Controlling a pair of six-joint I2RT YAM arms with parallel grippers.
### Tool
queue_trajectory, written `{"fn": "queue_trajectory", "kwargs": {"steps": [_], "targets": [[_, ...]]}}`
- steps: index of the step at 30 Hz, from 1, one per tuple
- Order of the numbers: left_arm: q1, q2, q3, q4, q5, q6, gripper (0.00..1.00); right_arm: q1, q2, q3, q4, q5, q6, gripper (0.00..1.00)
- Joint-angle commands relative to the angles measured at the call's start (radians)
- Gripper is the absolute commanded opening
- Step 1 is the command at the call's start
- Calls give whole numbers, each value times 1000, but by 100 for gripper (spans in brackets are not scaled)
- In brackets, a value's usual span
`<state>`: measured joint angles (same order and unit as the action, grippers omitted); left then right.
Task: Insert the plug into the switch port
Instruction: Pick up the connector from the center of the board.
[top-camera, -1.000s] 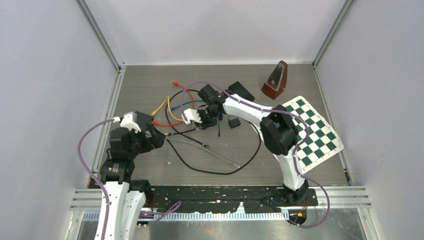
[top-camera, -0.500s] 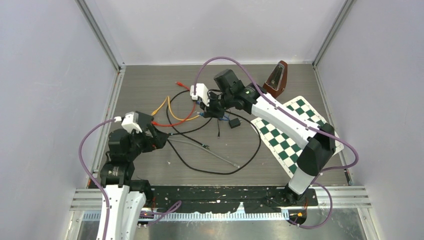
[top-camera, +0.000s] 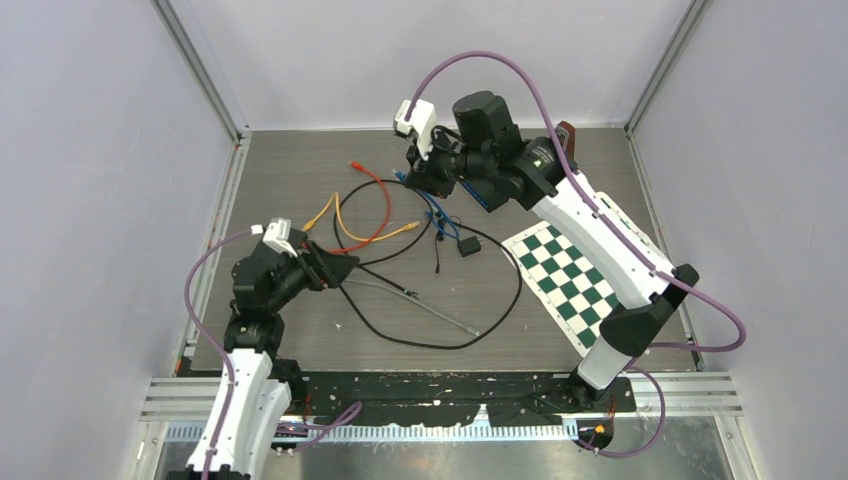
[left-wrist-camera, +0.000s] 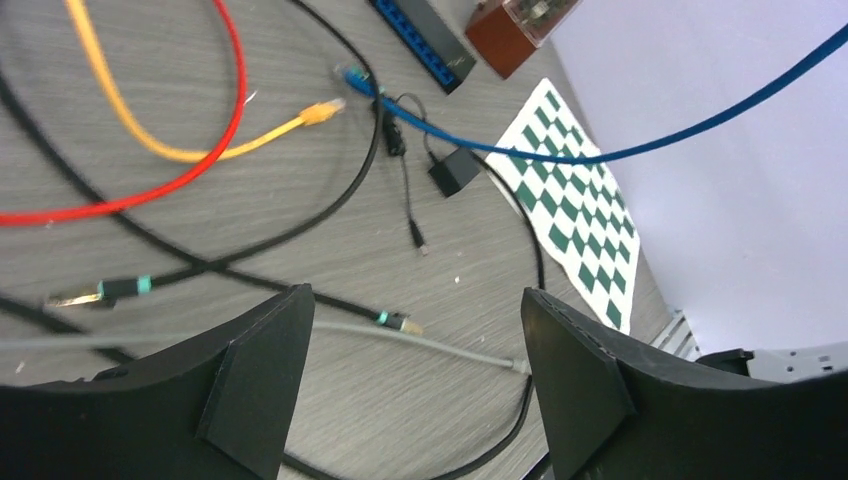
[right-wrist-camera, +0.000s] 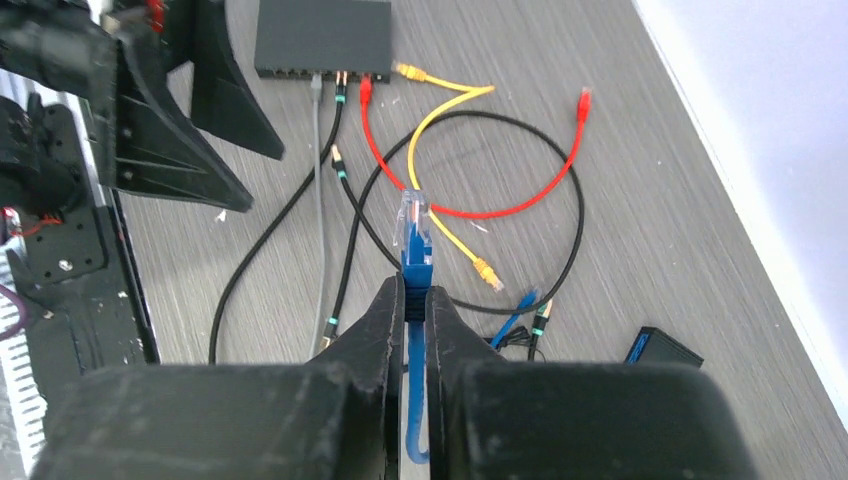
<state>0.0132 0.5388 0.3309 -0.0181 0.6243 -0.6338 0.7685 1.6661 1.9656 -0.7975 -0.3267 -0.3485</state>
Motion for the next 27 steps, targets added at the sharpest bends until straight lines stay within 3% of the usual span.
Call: {"fn": "queue_trajectory", "kwargs": {"steps": [1, 4, 7, 10, 16, 21, 27], "targets": [[-62, 62, 72, 281, 73, 25, 81, -3, -71, 46, -49, 8, 79, 5], [-106, 105, 196, 212, 96, 150, 82, -3, -123, -61, -29, -21, 128, 5], [-116, 126, 249, 252, 222, 290, 81, -3, -191, -228, 58, -99, 177, 5], [-149, 134, 268, 267, 320, 526, 81, -3, -206, -334, 121, -178, 195, 5], [-184, 141, 275, 267, 487, 925, 83, -9, -174, -398, 128, -237, 199, 5], [-211, 141, 256, 178, 512, 1175, 83, -12, -159, -437, 141, -388, 191, 5], [-264, 185, 304, 77, 506, 1324, 77, -11, -118, -447, 103, -426, 177, 5]]}}
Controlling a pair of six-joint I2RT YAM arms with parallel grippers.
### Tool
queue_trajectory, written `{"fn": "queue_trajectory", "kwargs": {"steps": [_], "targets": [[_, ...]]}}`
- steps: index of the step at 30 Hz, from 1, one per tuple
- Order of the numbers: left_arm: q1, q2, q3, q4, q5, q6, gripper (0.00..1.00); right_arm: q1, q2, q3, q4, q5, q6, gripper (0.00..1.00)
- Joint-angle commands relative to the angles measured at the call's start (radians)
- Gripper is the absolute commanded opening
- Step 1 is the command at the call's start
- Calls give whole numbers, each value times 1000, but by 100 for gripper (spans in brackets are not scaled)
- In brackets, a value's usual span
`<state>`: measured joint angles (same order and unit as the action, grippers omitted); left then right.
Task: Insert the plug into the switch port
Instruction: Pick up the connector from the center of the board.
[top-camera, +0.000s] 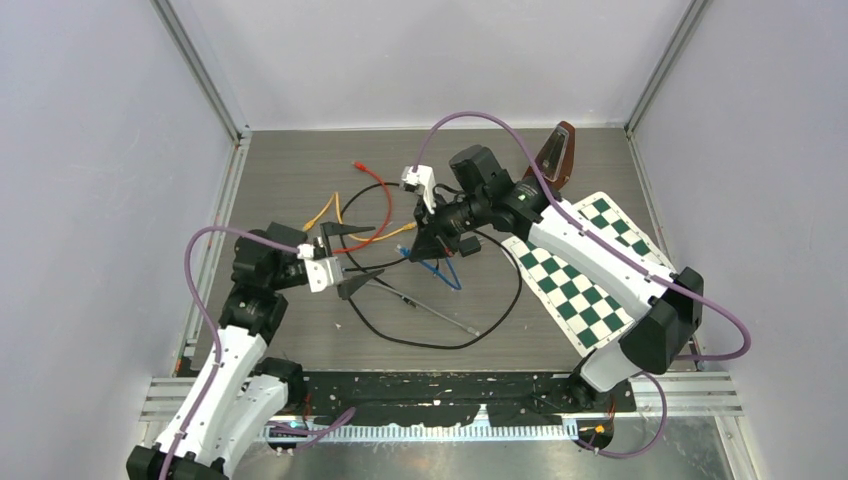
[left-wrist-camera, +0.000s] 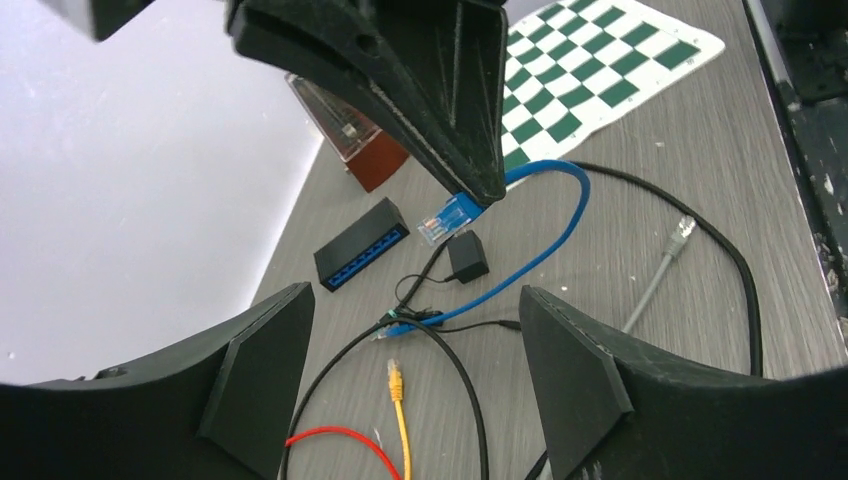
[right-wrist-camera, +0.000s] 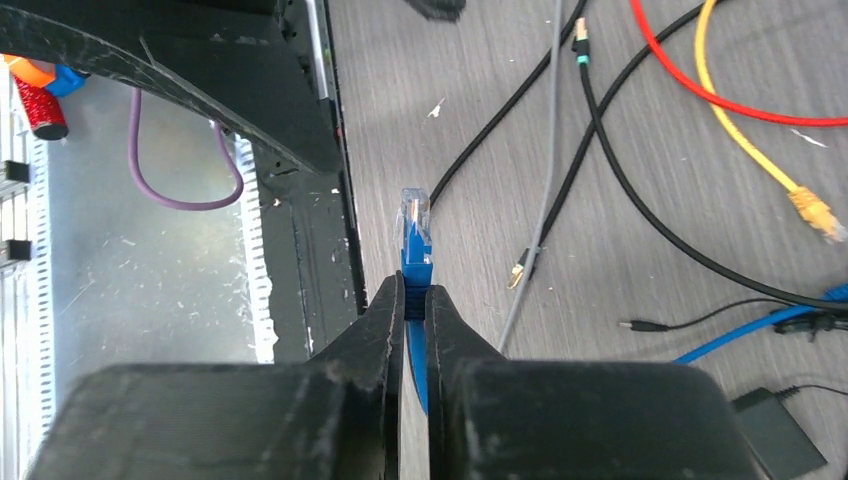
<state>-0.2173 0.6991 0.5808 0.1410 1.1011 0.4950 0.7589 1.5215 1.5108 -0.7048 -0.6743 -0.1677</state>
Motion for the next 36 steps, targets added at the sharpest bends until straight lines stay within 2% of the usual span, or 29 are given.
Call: {"fn": "queue_trajectory", "kwargs": {"steps": [1, 5, 10, 16, 21, 25, 31, 36], "targets": [[-45, 31, 64, -108, 29, 222, 76, -2, 32, 9, 4, -83, -3, 5], [-91, 58, 81, -138, 21, 267, 71, -1, 50, 8, 12, -111, 8, 5], [-154, 105, 171, -359, -23, 477, 66, -1, 67, 20, 20, -137, 17, 5], [-183, 156, 225, -489, -62, 601, 64, -2, 71, 18, 9, -133, 5, 5], [-203, 209, 300, -671, -118, 747, 61, -1, 78, 23, -17, -132, -13, 5], [-223, 225, 285, -645, -190, 764, 61, -1, 81, 26, -20, -129, -24, 5], [-231, 264, 306, -636, -168, 724, 52, -2, 94, 34, -28, -130, -25, 5], [-236, 294, 318, -681, -139, 770, 44, -1, 109, 49, -34, -135, -25, 5]]}}
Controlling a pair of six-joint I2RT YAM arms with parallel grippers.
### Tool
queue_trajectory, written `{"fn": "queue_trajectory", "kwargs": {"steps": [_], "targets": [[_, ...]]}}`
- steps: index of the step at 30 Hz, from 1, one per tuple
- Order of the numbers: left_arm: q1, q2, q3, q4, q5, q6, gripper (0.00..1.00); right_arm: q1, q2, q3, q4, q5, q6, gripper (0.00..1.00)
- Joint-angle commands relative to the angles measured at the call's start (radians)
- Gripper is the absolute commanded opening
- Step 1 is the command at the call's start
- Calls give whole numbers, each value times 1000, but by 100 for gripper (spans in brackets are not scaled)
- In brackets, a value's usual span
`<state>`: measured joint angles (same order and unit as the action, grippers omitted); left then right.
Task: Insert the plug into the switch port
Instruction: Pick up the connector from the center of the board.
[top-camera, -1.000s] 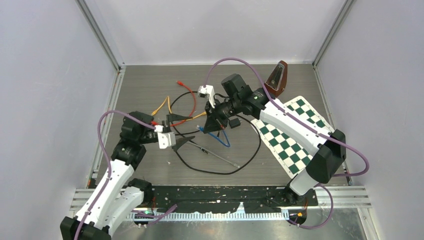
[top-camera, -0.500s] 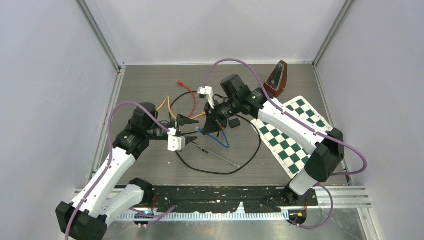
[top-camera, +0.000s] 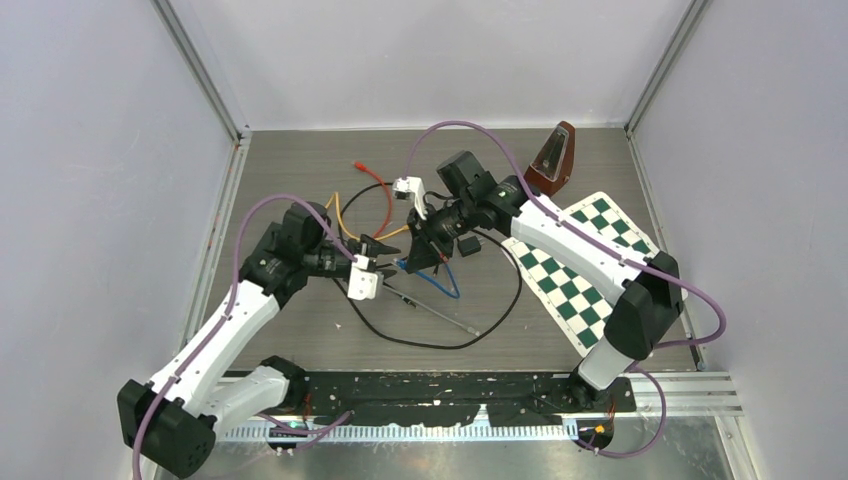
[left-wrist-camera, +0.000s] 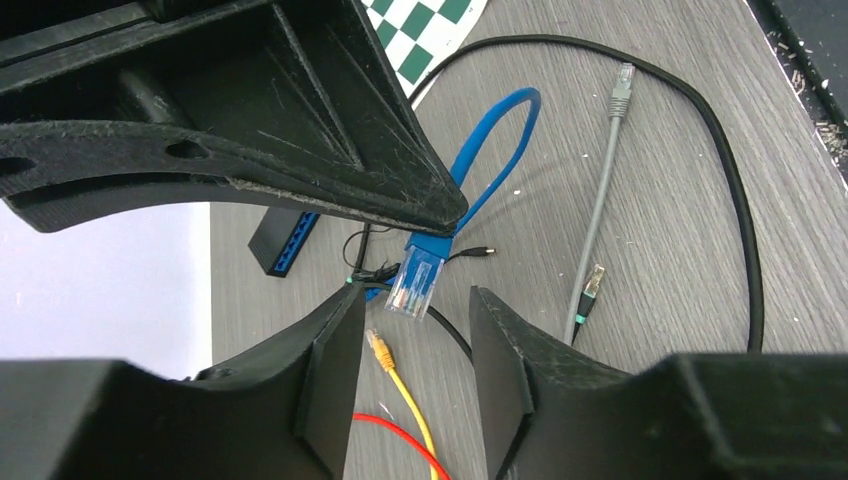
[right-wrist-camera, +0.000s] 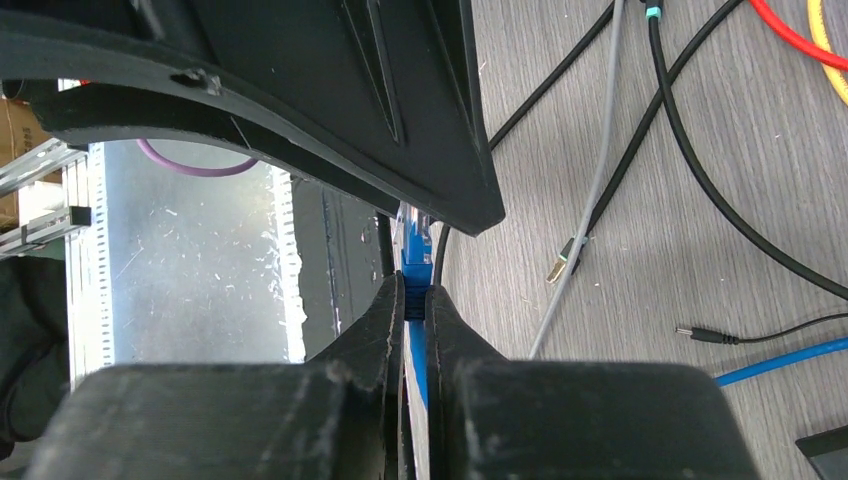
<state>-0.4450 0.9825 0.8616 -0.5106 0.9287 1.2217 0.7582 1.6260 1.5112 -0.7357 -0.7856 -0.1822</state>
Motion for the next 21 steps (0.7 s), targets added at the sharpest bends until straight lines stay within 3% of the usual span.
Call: {"fn": "queue_trajectory", "kwargs": {"steps": [1, 6, 8, 10, 12, 16, 21], "targets": [[-10, 14, 39, -36, 39, 49, 42, 0, 8, 52, -7, -23, -11, 5], [-11, 38, 70, -105, 49, 84, 23, 0, 32, 79, -29, -22, -15, 5], [-11, 44, 84, -119, 46, 61, 11, 0, 30, 78, -30, -18, -18, 5], [-11, 48, 102, -140, 41, 23, 6, 0, 22, 80, -28, 2, -25, 9], [-11, 48, 114, -139, 34, -47, 4, -2, -1, 74, -12, 43, -27, 19], [-11, 42, 113, -127, 4, -156, 0, -5, -104, 1, 141, 168, -32, 49], [-6, 18, 118, -92, -25, -315, 0, -4, -337, -307, 477, 254, -151, 52]]}}
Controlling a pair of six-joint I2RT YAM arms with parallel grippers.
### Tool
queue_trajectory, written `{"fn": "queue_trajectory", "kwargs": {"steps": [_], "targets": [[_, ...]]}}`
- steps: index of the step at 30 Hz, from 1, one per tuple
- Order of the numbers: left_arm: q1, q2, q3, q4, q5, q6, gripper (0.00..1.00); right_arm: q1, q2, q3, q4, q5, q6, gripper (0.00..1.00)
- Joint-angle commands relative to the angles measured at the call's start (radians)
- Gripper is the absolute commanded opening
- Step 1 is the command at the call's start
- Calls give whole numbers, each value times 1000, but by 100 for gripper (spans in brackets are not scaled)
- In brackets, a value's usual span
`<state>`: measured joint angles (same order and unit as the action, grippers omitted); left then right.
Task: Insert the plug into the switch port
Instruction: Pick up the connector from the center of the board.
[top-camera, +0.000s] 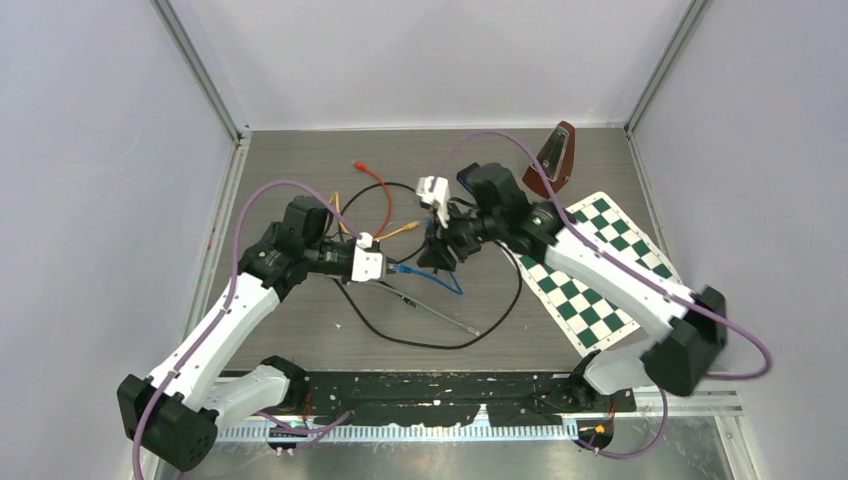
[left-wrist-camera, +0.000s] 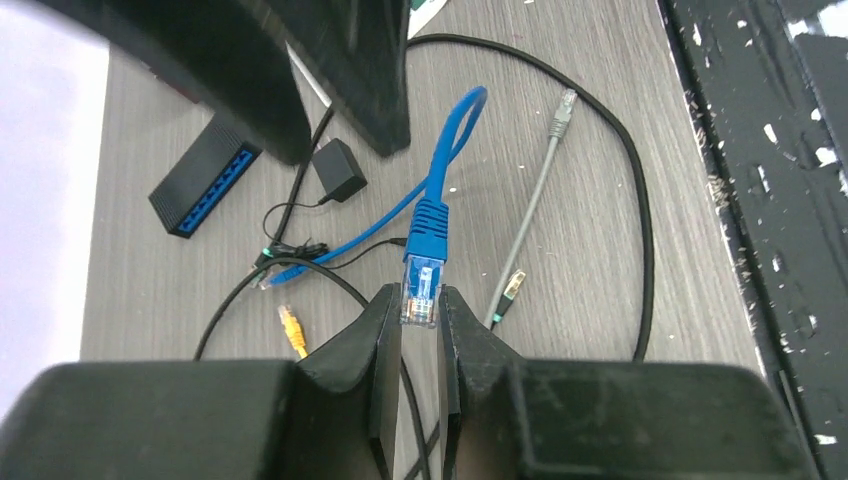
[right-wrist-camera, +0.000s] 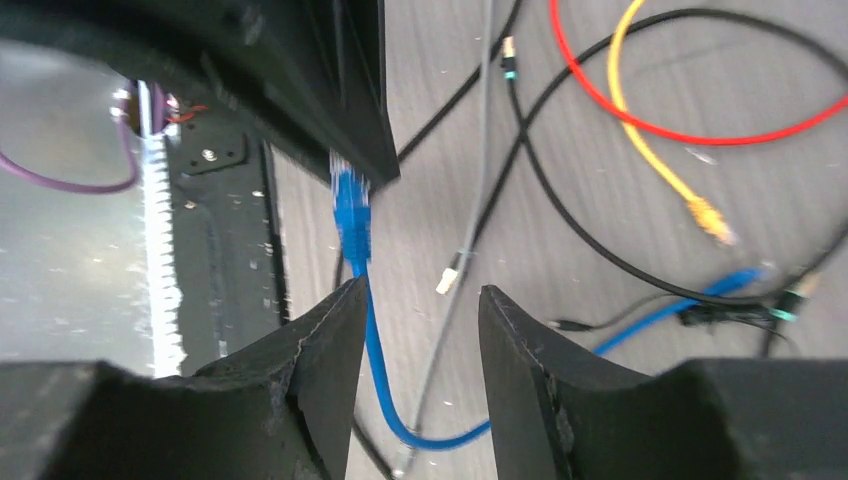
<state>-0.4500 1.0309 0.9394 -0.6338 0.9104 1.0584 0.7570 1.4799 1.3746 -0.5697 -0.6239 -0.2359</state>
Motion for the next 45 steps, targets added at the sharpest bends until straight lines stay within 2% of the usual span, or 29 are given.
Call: {"fn": "queue_trajectory", "kwargs": {"steps": [1, 4, 7, 15, 23, 34, 41, 45], "targets": [[1, -33, 41, 37, -9, -179, 0, -3, -247, -212, 359, 82, -138, 53], [6, -40, 36, 62, -11, -239, 0, 2, -341, -399, 580, 37, -231, 54], [10, -46, 20, 91, 5, -286, 1, 17, -398, -500, 711, 17, -288, 55], [13, -60, -2, 125, 28, -355, 2, 128, -376, -512, 687, 122, -408, 52], [13, -55, 2, 117, 38, -367, 2, 200, -331, -491, 689, 237, -440, 38], [13, -58, -2, 103, 48, -366, 2, 221, -308, -483, 686, 286, -460, 32], [13, -42, 16, 82, 49, -368, 2, 233, -310, -483, 704, 288, -456, 31], [13, -36, 24, 71, 48, -364, 2, 236, -313, -484, 713, 291, -460, 21]]}}
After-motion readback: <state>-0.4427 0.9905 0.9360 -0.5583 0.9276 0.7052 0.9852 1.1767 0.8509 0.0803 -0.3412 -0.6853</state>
